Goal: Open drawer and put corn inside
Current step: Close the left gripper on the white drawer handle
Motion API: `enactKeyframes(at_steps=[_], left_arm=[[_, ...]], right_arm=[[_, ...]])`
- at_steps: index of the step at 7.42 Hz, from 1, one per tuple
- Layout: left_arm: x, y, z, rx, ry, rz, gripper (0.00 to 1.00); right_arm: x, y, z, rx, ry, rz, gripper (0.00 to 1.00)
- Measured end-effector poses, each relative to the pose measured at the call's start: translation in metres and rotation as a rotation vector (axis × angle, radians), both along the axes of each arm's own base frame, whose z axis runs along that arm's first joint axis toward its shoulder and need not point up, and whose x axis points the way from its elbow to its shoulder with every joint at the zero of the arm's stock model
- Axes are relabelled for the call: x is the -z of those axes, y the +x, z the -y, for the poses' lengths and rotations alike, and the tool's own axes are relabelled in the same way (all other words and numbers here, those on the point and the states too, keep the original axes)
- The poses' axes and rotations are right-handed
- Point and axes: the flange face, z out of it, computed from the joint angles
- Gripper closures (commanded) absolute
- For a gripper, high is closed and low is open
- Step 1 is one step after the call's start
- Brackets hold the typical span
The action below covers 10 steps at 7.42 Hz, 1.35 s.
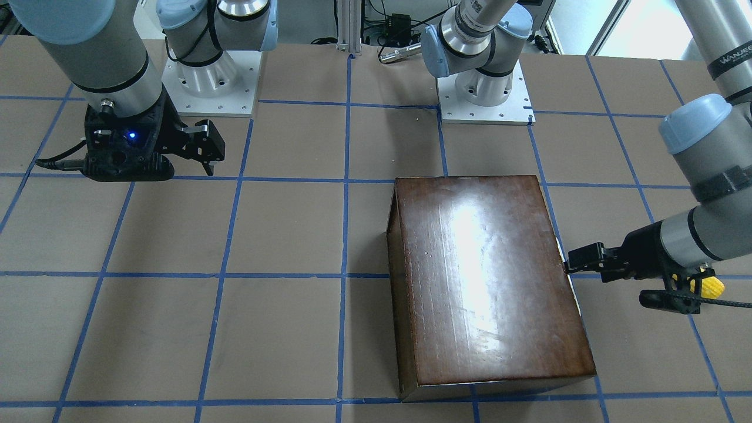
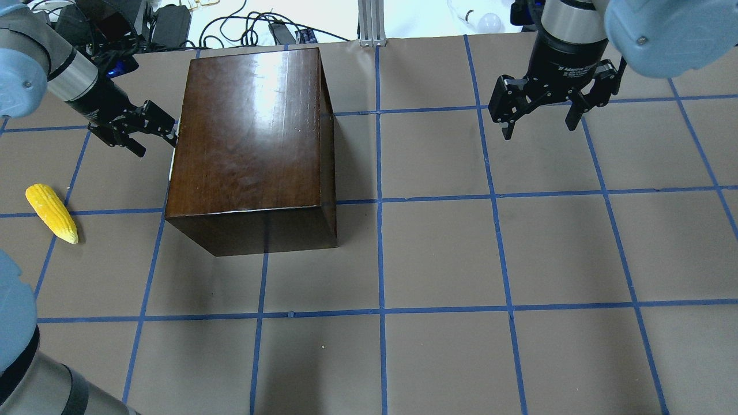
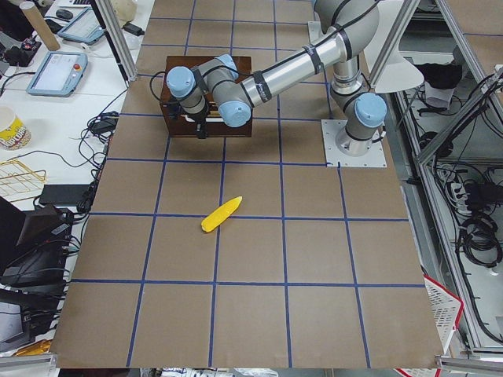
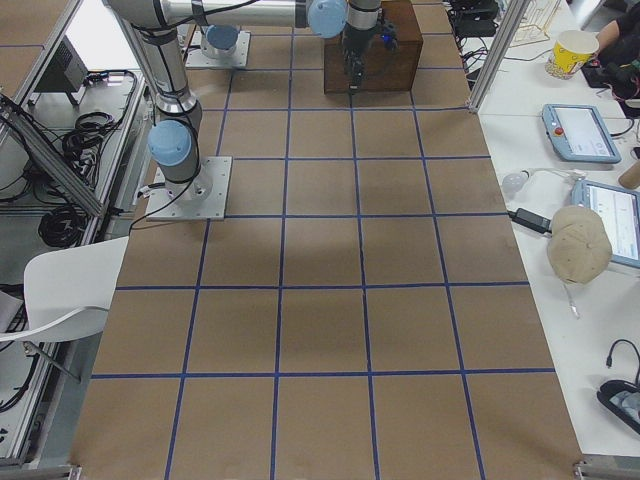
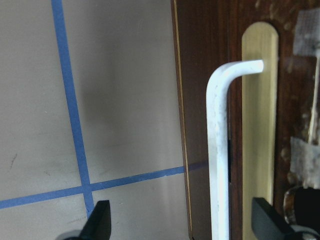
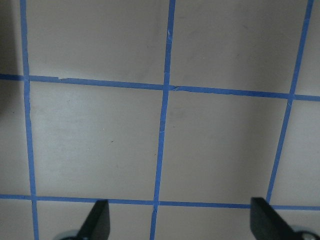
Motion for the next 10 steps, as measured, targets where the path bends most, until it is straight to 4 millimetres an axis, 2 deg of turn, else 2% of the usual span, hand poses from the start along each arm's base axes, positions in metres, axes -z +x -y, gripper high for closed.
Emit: enactKeyframes(at_steps=[10], left_arm=[[0.033, 0.005, -0.003, -0.011, 0.025, -0.011, 0.00]], right_arm=[[0.000, 0.000, 0.000, 0.000, 0.000, 0.000, 0.00]])
